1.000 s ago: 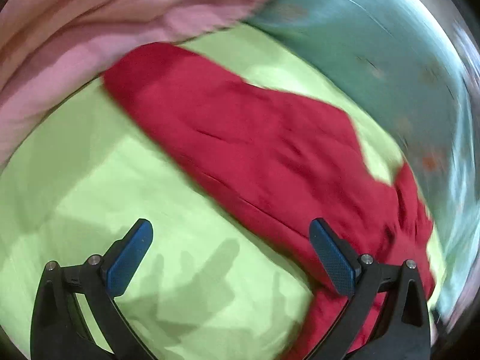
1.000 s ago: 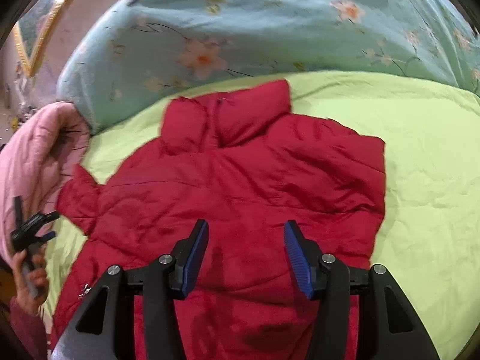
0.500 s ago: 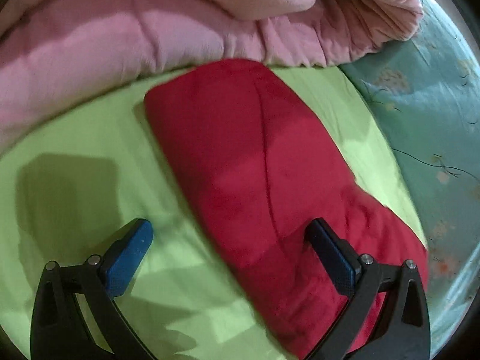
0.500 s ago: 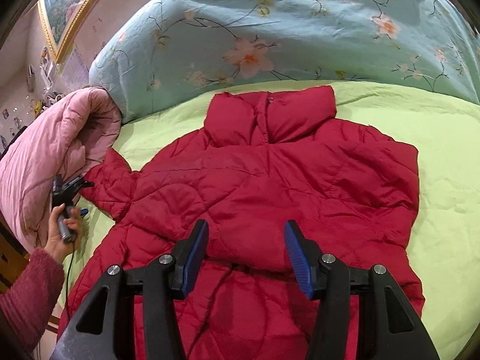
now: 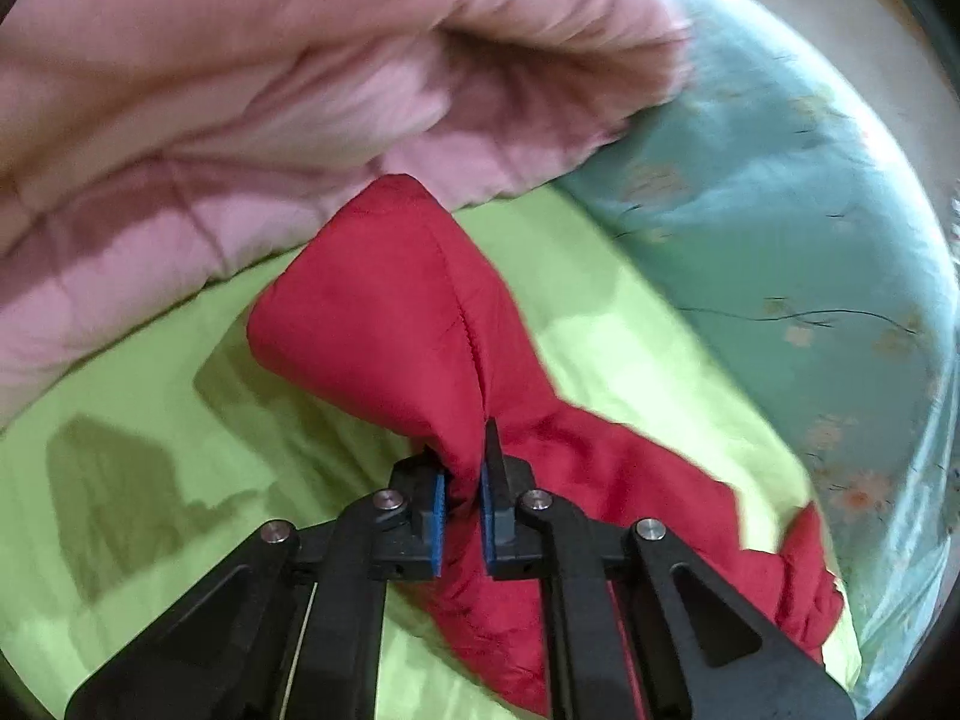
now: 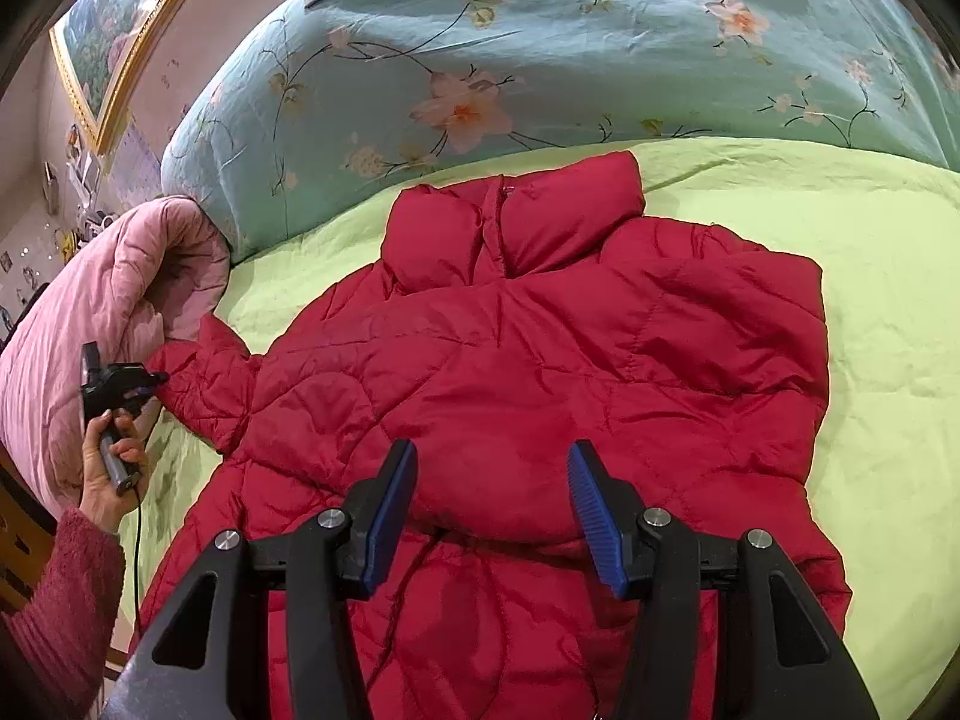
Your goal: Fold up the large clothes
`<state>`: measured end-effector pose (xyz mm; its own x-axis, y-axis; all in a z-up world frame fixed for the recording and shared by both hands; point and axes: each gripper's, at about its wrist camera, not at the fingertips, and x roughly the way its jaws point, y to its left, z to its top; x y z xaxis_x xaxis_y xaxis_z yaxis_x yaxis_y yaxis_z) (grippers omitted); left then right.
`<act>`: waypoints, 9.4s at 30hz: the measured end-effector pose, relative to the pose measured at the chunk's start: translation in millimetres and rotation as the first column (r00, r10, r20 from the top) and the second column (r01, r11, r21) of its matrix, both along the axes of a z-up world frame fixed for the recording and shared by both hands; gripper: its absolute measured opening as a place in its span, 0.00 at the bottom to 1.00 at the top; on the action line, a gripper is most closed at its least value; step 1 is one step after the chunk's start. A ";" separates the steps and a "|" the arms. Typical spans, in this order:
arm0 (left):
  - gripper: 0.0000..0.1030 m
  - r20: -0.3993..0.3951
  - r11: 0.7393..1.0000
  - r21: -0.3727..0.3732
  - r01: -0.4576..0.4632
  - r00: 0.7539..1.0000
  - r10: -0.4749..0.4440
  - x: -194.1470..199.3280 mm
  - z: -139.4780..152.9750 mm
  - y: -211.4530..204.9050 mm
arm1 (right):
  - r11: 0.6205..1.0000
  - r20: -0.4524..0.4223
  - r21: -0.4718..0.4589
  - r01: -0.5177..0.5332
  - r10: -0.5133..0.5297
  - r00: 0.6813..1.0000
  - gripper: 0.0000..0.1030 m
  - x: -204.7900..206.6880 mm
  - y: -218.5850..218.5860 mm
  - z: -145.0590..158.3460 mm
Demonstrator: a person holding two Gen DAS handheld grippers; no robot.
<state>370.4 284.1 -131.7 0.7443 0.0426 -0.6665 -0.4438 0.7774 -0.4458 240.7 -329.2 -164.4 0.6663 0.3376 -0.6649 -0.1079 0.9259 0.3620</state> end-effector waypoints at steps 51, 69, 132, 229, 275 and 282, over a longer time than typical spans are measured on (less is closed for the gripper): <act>0.04 -0.146 0.496 0.308 0.812 0.556 -0.819 -94.6 -11.0 -509.7 | 0.916 -0.024 0.358 0.179 -0.183 0.983 0.53 -10.3 -117.8 -1.0; 0.09 -0.206 0.417 0.283 0.864 0.479 -0.853 -112.8 -11.0 -502.6 | 0.879 -0.128 0.441 0.184 -0.141 0.982 0.72 32.3 -92.3 -27.2; 0.82 -0.243 0.642 0.171 0.747 0.664 -0.707 -30.6 -29.7 -322.2 | 0.991 -0.228 0.079 0.109 -0.089 0.970 0.00 73.5 -36.0 -70.8; 0.13 -0.026 0.670 0.095 0.736 0.675 -0.737 -346.2 42.5 -215.4 | 0.926 0.007 0.378 0.001 -0.004 1.000 0.19 -294.4 -72.3 2.7; 0.14 0.118 0.766 0.155 0.624 0.758 -0.642 -135.3 137.8 -241.4 | 0.935 0.180 0.352 0.046 -0.116 0.977 0.19 -93.3 -111.5 118.4; 0.14 0.087 0.782 0.134 0.609 0.779 -0.621 -93.2 127.5 -248.7 | 0.938 0.145 0.338 0.076 -0.132 0.981 0.19 -43.8 -116.6 109.7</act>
<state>277.2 35.5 -4.2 0.7063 -0.3949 -0.5876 0.1948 0.9064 -0.3749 196.8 -445.8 -54.7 0.7994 0.4415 -0.4074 -0.1008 0.7671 0.6335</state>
